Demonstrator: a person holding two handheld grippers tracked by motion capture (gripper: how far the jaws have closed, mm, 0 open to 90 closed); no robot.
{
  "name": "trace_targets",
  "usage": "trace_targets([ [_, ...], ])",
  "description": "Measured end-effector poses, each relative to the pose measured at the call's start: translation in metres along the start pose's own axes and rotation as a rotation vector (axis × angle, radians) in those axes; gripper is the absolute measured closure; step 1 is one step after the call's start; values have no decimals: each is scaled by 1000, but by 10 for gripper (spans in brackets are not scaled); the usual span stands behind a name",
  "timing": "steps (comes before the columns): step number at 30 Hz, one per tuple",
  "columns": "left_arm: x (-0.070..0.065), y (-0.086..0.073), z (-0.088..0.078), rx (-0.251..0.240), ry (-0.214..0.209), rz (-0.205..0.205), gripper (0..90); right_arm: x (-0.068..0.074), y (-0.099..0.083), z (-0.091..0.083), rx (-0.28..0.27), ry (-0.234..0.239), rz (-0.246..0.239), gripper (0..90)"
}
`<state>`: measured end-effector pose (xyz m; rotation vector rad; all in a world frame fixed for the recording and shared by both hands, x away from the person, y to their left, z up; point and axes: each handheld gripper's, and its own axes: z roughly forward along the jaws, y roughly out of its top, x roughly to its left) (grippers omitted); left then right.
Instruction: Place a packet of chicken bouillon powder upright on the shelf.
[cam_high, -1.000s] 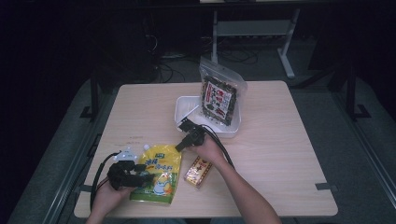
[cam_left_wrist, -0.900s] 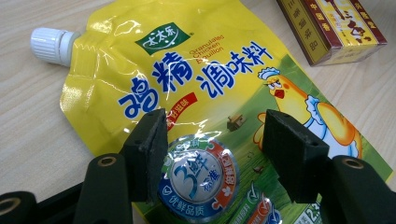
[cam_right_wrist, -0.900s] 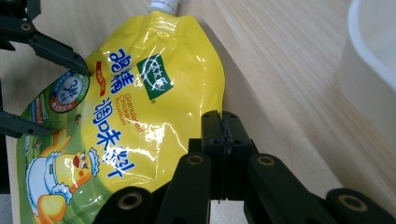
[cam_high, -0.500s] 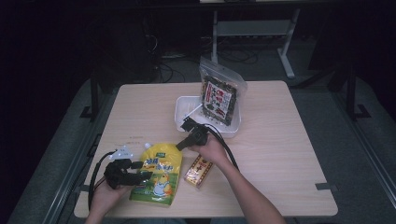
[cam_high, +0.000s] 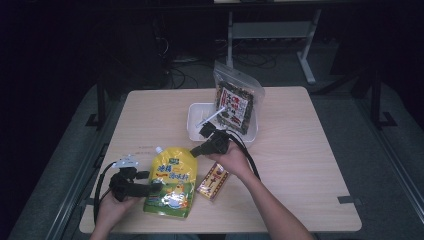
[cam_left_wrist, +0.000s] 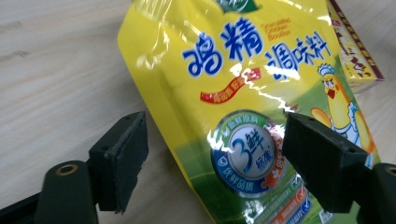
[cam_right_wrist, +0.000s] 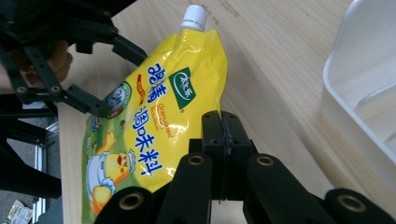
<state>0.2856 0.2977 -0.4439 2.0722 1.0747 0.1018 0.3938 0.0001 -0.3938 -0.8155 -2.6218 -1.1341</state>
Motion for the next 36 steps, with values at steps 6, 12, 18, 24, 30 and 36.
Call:
trace_targets([
  [6, 3, 0, 1, -19, -49, -18, 213, 7, 0, -12, -24, 3, -32, 894],
  [12, 4, 0, 4, -18, -120, -39, 246, 12, -1, -19, -46, 5, -59, 894],
  [18, 2, 2, 3, -37, -150, -38, 336, 18, -2, -25, -65, 13, -81, 894],
  [24, 5, 1, -2, -86, -184, -45, 521, 18, -5, -33, -97, 22, -77, 894],
  [30, 5, 0, -3, -112, -202, -57, 640, 19, -8, -36, -106, 32, -78, 894],
  [36, 6, -1, -4, -142, -230, -75, 778, 19, -9, -39, -110, 43, -82, 895],
])
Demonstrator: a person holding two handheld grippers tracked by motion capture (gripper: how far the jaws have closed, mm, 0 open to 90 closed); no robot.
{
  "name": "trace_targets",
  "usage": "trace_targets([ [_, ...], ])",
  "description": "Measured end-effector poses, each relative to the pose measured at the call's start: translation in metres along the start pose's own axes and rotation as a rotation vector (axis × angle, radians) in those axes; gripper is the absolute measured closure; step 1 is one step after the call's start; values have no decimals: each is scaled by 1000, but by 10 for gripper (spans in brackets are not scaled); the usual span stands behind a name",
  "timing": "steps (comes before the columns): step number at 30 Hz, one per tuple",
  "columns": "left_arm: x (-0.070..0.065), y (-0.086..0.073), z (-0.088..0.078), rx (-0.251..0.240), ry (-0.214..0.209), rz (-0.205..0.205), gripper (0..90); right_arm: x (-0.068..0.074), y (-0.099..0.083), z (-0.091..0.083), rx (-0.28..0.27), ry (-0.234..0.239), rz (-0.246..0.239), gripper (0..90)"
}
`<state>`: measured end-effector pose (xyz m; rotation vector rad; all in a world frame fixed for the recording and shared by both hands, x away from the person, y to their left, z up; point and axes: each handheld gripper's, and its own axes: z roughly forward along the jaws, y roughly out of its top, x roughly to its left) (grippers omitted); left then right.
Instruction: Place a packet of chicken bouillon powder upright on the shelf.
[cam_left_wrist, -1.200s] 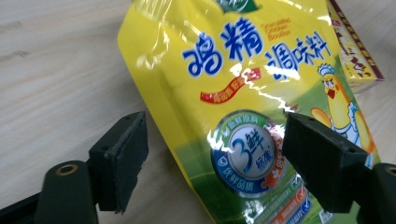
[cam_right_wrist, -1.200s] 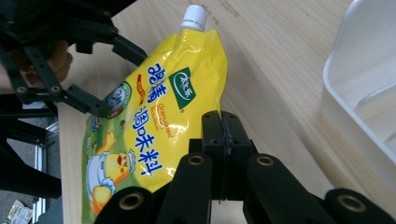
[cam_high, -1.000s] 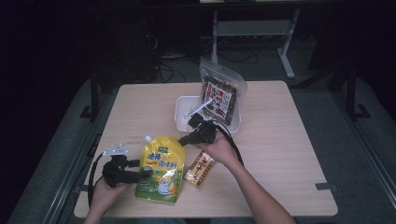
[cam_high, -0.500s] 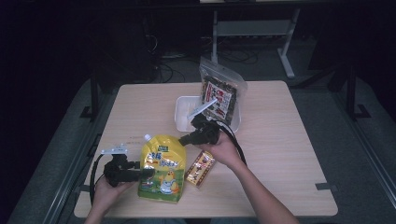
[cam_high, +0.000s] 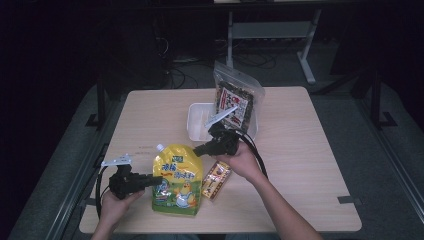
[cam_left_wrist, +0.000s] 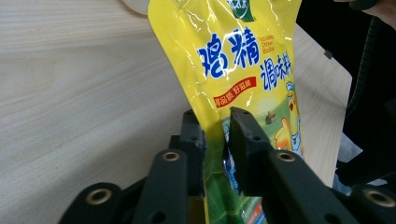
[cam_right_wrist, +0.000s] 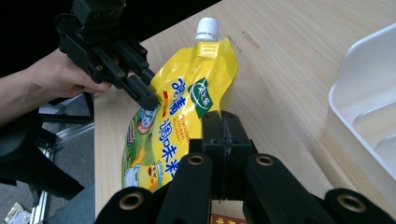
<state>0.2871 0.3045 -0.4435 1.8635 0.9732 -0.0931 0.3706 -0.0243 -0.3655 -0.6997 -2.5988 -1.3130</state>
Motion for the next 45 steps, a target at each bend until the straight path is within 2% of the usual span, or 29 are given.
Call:
trace_targets([
  [8, -5, 2, 2, -1, 1, 32, 831, -7, 0, -6, 32, 36, 9, 886],
  [15, -9, 4, 2, -8, -1, 58, 841, -12, 6, -11, 68, 56, -3, 822],
  [18, -12, 6, 2, -12, -11, 74, 844, -15, 10, -11, 86, 74, -5, 763],
  [27, -17, 10, 2, -19, -20, 107, 845, -19, 27, -2, 150, 127, -25, 702],
  [32, -20, 12, 3, -11, -29, 140, 846, -18, 36, 9, 201, 146, -42, 725],
  [36, -22, 14, 3, -15, -32, 149, 846, -16, 40, 18, 261, 169, -61, 750],
  [38, -22, 14, 3, -13, -29, 154, 846, -15, 40, 20, 272, 176, -60, 759],
  [39, -22, 13, 3, -13, -31, 153, 846, -13, 42, 21, 284, 170, -68, 802],
  [45, -22, 14, 3, -16, -36, 153, 847, -12, 43, 19, 294, 178, -67, 828],
])
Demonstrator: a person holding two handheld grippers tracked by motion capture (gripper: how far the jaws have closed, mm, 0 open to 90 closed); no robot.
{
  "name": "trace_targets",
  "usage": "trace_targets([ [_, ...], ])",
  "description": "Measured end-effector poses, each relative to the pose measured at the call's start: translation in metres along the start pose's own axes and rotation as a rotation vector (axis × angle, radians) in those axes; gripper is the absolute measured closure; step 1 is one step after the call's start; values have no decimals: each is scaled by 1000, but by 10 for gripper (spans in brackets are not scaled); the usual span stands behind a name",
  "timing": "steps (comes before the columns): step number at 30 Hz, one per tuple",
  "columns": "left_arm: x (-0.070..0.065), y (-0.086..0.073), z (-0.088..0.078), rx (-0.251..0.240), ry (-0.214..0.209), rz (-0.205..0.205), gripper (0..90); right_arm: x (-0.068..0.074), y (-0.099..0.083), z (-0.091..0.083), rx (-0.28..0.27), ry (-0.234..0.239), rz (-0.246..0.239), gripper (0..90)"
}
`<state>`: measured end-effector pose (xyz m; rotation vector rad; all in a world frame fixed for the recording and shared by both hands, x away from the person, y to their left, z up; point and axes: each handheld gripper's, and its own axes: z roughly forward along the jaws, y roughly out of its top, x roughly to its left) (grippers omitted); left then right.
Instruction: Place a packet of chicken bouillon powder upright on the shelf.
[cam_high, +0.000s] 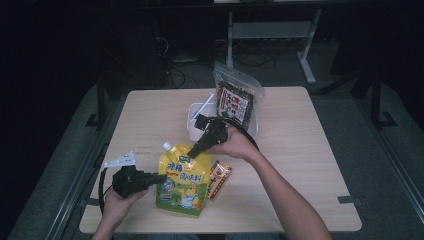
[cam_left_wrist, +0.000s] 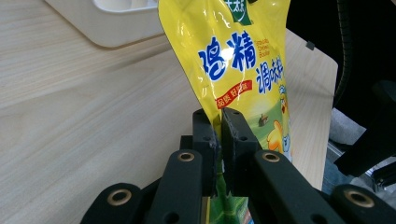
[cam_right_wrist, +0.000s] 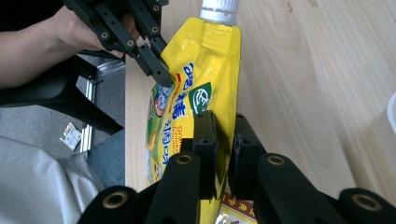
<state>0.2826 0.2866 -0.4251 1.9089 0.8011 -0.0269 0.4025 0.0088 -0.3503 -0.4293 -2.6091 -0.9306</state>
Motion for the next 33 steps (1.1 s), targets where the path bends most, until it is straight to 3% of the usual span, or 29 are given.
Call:
trace_targets([
  [10, 2, 0, 1, 2, -1, -5, 834, 4, 0, -2, 5, 17, -10, 883],
  [22, 3, 0, 0, 17, 7, -12, 733, 14, 1, -5, 11, 19, 57, 892],
  [33, 3, 0, -3, 5, 4, -13, 675, 28, 3, -6, 2, 1, 65, 893],
])
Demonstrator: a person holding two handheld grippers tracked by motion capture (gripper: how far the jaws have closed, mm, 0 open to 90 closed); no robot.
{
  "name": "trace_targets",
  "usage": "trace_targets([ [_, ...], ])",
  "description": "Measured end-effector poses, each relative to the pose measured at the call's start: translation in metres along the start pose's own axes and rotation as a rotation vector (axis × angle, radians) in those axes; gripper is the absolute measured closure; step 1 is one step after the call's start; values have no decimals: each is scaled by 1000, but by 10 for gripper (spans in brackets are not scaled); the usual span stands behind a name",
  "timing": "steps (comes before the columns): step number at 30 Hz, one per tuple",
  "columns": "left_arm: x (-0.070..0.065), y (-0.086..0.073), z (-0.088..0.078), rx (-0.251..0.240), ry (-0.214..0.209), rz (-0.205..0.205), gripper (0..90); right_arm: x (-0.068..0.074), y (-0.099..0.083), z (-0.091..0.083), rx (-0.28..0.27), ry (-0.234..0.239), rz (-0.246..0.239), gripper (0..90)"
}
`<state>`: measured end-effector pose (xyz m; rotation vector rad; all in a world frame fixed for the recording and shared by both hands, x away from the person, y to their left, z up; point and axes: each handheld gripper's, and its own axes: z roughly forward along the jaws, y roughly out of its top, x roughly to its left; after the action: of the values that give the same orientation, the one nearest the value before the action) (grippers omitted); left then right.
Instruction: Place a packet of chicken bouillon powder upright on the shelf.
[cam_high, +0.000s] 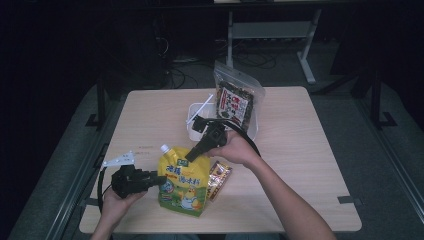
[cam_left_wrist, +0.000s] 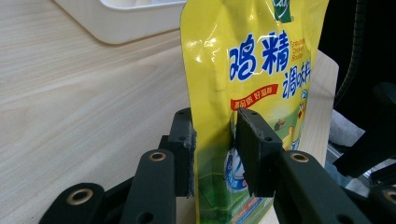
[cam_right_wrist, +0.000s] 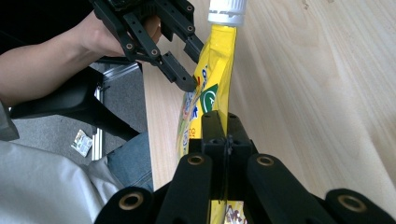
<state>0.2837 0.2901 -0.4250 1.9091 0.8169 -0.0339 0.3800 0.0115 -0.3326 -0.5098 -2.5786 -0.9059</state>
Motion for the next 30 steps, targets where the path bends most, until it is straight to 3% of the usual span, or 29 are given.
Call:
trace_targets([
  [7, -1, 0, 0, -2, 3, 2, 689, 3, 0, 0, 0, -10, 5, 893],
  [12, -1, 1, -1, -10, 1, -4, 714, 9, 0, -1, 16, -45, -21, 892],
  [23, -1, 1, 0, -23, 3, -7, 729, 18, 6, -3, 61, -67, 14, 892],
  [30, -2, 2, 0, -23, 6, -6, 724, 19, 6, -3, 62, -71, 26, 892],
])
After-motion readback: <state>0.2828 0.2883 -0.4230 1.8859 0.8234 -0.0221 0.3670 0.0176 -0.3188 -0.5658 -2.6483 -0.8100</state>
